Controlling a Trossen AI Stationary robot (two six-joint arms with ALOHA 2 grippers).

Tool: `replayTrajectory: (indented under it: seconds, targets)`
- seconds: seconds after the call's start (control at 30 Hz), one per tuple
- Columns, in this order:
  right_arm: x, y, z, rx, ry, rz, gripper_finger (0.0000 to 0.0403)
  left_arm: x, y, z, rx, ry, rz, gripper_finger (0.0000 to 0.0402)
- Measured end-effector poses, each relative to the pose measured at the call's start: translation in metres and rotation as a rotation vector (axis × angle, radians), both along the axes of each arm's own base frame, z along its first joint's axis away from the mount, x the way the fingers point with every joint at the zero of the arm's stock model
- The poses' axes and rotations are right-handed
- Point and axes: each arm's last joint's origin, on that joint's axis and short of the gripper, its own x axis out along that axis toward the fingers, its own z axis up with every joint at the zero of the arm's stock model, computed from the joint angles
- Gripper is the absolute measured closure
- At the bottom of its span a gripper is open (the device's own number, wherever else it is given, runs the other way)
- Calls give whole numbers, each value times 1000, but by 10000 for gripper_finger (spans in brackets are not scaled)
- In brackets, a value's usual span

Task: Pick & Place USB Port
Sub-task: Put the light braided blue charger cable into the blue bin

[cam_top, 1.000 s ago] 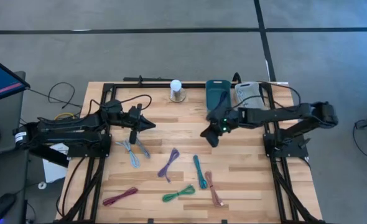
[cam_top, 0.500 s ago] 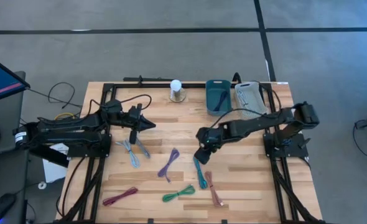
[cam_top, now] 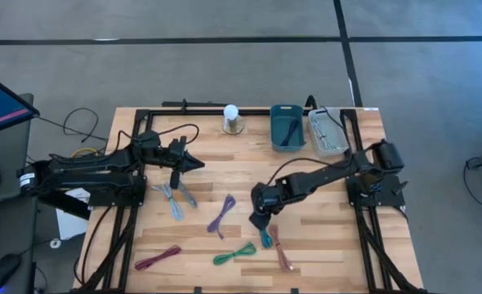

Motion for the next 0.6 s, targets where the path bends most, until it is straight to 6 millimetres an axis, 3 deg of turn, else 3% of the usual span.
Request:
replayTrajectory:
  seconds: [0.33, 0.6]
  targets:
    - [4, 18, -26, 10, 58, -24, 220, 0, 0, 0, -1, 1, 0, 389]
    - [8, 19, -42, -12, 81, -35, 230, 0, 0, 0, 3, 0, 0, 389]
